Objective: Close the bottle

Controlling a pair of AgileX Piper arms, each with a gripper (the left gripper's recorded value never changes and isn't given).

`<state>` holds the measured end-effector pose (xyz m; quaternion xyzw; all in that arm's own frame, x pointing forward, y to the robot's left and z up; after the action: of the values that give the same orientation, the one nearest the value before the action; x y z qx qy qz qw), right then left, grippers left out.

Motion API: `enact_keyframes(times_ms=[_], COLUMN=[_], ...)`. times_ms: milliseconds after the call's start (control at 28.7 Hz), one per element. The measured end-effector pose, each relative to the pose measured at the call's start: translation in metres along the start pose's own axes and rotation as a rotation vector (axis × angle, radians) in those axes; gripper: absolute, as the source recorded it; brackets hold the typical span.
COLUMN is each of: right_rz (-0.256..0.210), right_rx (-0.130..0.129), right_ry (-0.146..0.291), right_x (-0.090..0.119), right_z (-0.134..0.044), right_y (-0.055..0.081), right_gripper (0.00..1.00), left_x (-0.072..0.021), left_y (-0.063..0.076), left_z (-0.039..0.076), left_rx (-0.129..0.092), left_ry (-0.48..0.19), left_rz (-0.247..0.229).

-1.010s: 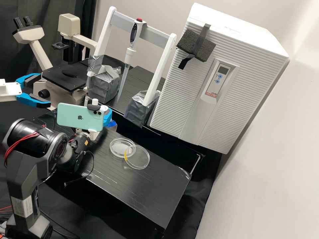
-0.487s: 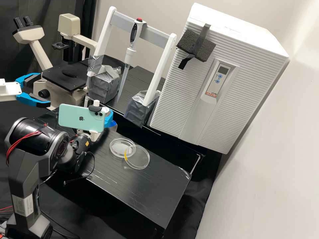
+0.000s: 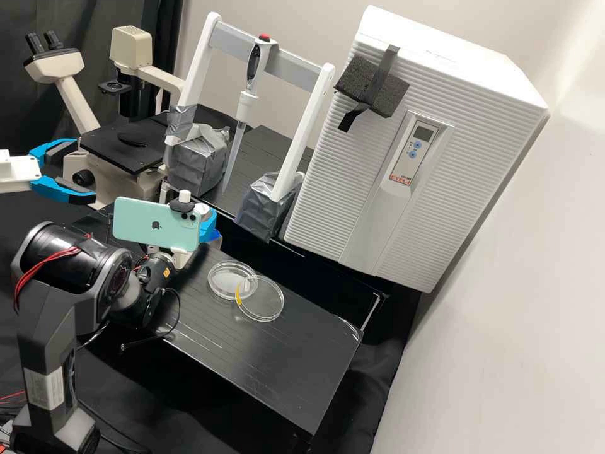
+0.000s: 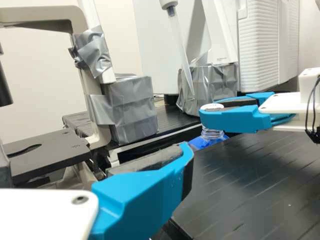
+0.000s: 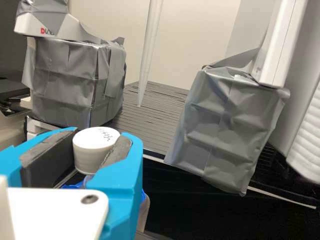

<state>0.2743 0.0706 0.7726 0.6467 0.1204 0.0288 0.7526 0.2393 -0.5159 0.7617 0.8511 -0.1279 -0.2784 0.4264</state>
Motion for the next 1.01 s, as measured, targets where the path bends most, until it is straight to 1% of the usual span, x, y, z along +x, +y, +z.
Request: enact_keyframes(times_ms=[104,244,453,731,870,1010], right_rz=[0.001,0.005,-0.002,0.010,0.009,0.007], right_rx=[0.001,0.009,0.012,0.012,0.014,0.019], right_ry=[-0.001,-0.010,-0.020,-0.012,-0.012,-0.014], right_x=[0.0000,0.0002,0.0010,0.0025,-0.0028,-0.0052], right_z=[0.0001,0.0004,0.0025,0.0003,-0.0024,-0.0029], right_y=[0.0001,-0.0004,-0.0030,-0.0001,0.0035,0.0041], right_gripper=[0.00,0.00,0.00,0.00,0.00,0.00], left_x=[-0.0004,-0.0009,-0.0012,-0.0012,-0.0012,-0.0012], left_y=[-0.0005,-0.0010,-0.0014,-0.0014,-0.0012,-0.0012], left_z=[0.0001,0.0002,0.0003,0.0003,-0.0002,-0.0002], left_rx=[-0.001,-0.002,-0.002,-0.002,-0.005,-0.005], left_ry=[0.000,0.001,0.001,0.001,0.006,0.006], left_rz=[-0.002,-0.004,-0.006,-0.006,-0.004,-0.004])
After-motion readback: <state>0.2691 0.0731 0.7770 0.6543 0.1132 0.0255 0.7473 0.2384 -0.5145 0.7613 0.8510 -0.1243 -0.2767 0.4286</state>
